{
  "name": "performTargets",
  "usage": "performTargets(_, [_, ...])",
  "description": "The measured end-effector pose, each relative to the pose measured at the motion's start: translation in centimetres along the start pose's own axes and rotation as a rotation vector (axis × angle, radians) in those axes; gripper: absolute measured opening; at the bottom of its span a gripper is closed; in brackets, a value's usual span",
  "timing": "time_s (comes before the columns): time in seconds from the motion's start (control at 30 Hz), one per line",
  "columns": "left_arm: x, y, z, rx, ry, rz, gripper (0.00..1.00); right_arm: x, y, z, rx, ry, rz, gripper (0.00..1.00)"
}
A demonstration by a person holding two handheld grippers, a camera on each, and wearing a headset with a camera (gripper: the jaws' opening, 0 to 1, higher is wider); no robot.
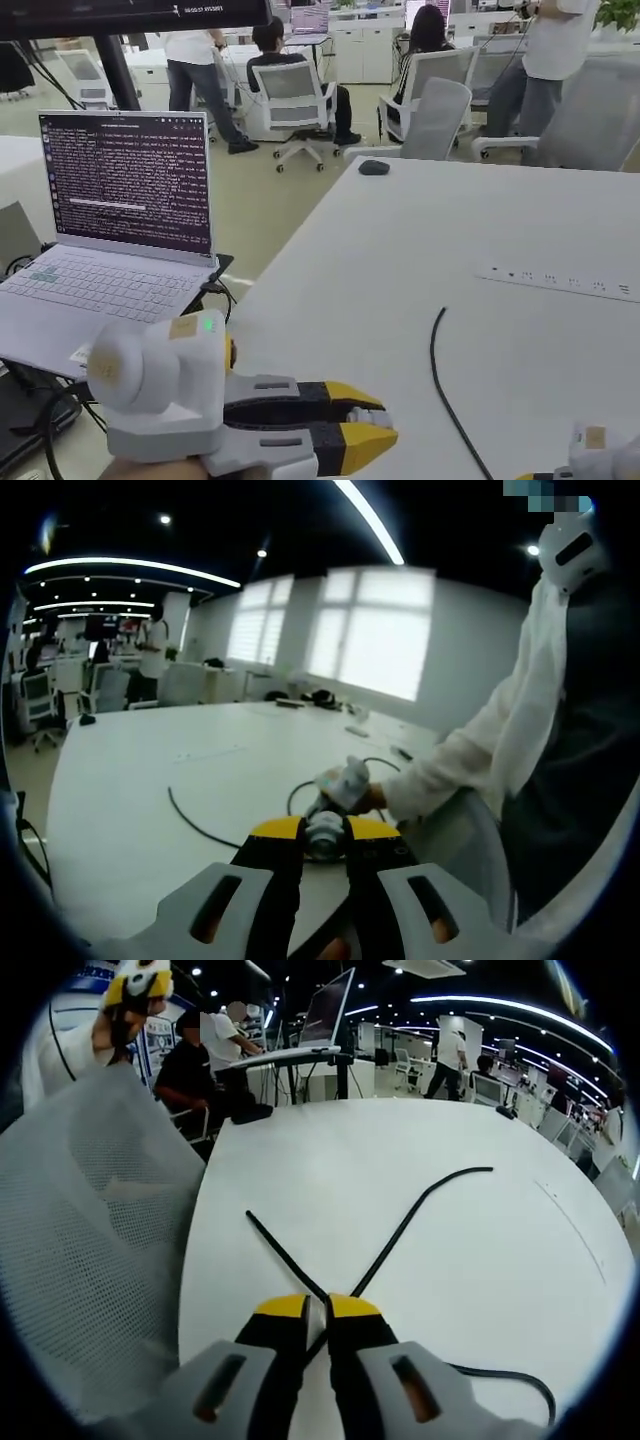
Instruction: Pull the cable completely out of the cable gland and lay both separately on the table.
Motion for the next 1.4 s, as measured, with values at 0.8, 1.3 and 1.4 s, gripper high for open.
performTargets(0.8, [5.4,2.7,-7.5,0.147,0.071,-0.024,0.17,2.8,-4.9,11.8,-0.232,0.075,-0.008,0.29])
performTargets(1.3, [11.9,11.2,-10.8,0.272,-0.085,0.141,0.17,4.0,-6.0,17.7,-0.333,0.239,-0.230,0.34])
performTargets(1.4, [12.3,11.9,-11.4,0.257,-0.086,0.154,0.17,4.2,-5.4,17.9,-0.330,0.264,-0.285,0.34])
Point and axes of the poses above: the centre of the closed fingertips' face, and the gripper's own axes: z roughly backward along the fingers, x roughly to its left, y roughly out of its underside, the point moved 7 cm from there along z, roughly backward along the fingers, and after that the axes turned 11 degrees about y, right-handed, at the moved point
